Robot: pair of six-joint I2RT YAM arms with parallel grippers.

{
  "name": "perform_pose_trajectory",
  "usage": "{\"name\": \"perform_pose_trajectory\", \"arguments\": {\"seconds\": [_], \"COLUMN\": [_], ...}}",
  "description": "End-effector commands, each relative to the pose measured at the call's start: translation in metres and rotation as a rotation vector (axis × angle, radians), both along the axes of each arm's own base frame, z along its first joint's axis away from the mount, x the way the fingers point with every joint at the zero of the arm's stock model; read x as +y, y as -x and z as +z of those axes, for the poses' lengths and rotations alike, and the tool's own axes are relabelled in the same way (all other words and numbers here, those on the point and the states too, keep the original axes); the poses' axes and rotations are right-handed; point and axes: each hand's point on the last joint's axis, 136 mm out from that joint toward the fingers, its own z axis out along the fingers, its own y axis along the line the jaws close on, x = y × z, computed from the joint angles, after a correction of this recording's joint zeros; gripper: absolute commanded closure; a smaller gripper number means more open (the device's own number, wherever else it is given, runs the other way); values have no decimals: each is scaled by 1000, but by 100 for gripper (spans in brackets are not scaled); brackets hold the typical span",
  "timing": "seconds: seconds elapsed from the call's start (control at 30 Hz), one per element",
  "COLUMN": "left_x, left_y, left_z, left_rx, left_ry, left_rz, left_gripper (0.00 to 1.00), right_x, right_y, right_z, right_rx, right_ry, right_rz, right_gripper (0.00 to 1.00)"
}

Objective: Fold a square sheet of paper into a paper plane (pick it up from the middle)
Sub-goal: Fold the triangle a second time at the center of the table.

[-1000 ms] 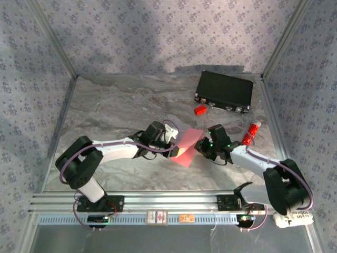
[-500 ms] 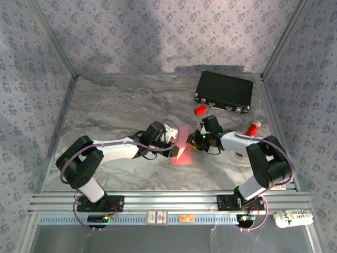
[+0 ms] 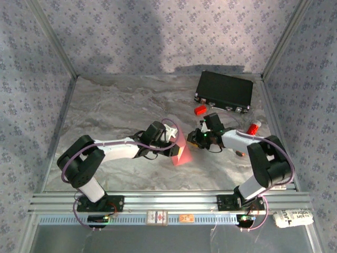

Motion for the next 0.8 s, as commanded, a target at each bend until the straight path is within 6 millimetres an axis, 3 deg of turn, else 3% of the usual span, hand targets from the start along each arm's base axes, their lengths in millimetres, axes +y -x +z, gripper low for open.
{"name": "perform_pose_trajectory", "arguments": {"seconds": [0.0,0.23,0.57,0.77], "left_x": [1,2,5,9], "left_y": [-2,-3,-4,-6], "left_z": [-5,-10,-13,-19], "left_rx": [11,17,16,20], "left_ry": [-7,-22,-47,-68], "left_rz": [15,20,26,31], "left_gripper": [100,100,100,100], "right_x": [-14,0,20,2], "right_y": [15,36,52,63], "right_z": [-4,1,-15,-42], "right_rx": [28,19,59,98], "right_ry": [31,-19,-39,89], "right_rz": [-46,-28,7,9], "right_gripper": [68,78,89,91]}}
